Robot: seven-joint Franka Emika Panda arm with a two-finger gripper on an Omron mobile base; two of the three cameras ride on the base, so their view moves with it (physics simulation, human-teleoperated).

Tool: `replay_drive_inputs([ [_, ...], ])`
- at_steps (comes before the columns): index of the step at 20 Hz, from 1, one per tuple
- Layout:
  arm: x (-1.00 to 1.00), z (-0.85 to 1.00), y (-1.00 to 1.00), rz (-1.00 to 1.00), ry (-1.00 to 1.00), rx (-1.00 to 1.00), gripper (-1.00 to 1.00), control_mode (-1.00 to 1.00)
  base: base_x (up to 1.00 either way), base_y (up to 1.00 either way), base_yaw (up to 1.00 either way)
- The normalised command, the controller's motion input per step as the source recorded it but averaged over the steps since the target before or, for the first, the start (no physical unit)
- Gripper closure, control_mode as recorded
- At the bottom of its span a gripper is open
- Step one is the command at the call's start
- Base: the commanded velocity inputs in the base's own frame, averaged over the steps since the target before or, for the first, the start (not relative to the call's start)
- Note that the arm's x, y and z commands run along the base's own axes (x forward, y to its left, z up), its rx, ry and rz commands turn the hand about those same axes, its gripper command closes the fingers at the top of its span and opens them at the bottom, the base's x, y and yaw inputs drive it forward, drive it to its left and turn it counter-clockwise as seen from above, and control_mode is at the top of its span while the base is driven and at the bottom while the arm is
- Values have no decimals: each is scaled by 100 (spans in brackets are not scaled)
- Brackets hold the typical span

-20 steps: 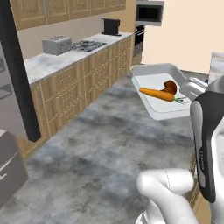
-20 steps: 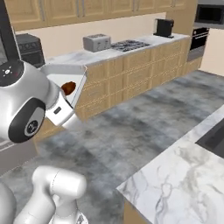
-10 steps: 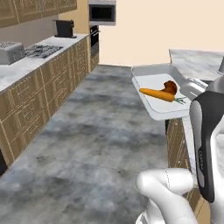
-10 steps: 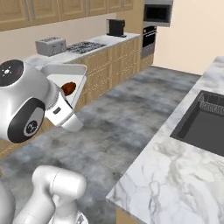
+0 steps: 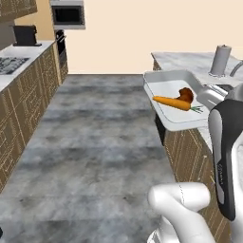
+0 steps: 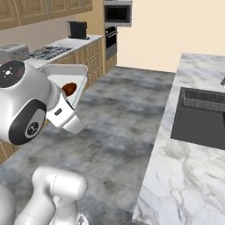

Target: Place the tupperware containing the chicken drumstick and carrot meal in the microwave. Close the microwave door and press the start button to reheat the meal.

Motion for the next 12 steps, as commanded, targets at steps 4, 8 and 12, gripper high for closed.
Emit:
replay_drive_inputs([
  [4, 0, 0, 0, 0, 0, 0, 100, 100, 87, 52, -35],
  [8, 0, 0, 0, 0, 0, 0, 100, 100, 100, 8, -27],
  [12, 0, 0, 0, 0, 0, 0, 100, 100, 100, 6, -21],
])
